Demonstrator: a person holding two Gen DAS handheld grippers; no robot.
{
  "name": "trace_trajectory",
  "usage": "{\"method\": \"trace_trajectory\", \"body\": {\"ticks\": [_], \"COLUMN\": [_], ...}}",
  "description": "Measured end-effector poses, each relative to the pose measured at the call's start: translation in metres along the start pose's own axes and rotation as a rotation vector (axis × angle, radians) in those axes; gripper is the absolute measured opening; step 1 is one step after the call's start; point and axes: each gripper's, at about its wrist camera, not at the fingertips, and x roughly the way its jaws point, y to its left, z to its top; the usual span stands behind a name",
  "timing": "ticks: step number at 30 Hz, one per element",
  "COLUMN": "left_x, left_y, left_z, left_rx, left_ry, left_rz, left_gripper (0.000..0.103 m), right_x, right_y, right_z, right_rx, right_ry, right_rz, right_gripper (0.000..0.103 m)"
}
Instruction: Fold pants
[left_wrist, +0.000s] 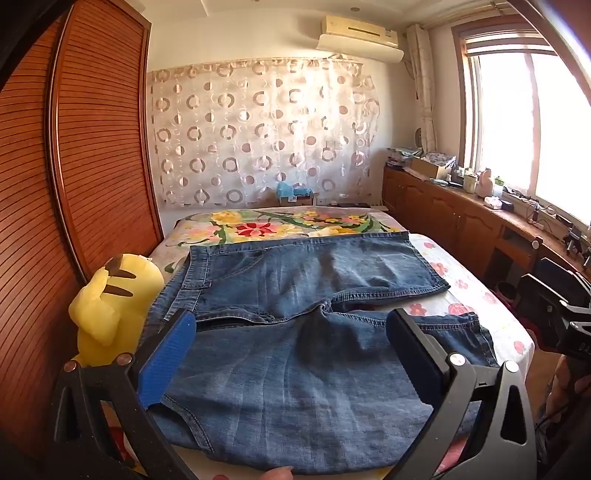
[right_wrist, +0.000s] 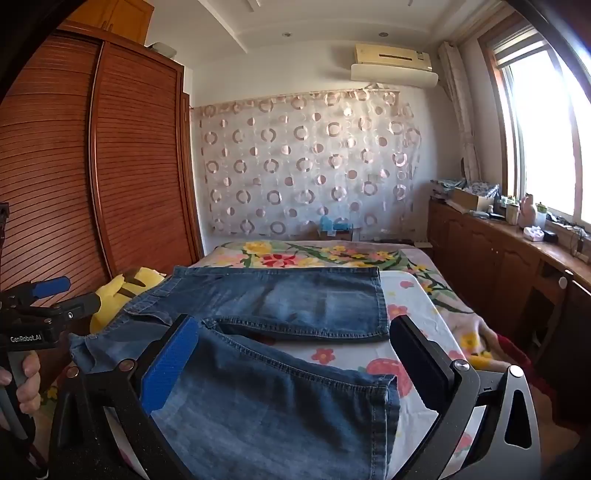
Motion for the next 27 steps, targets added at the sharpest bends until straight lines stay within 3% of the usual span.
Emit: {"method": "trace_trajectory", "body": {"ticks": [27], "left_x": [-0.0029], "left_y": [-0.0029], "left_z": [0.0044], "left_rx": [0.002], "left_ry": [0.002], "left_rz": [-0.007], "left_gripper": [0.103], "right_x": [0.0002], "right_y": [0.0003], "right_z": [0.0], "right_rx": [0.008], "right_ry": [0.013], "right_rz": [0.001], "right_gripper": [0.103]}}
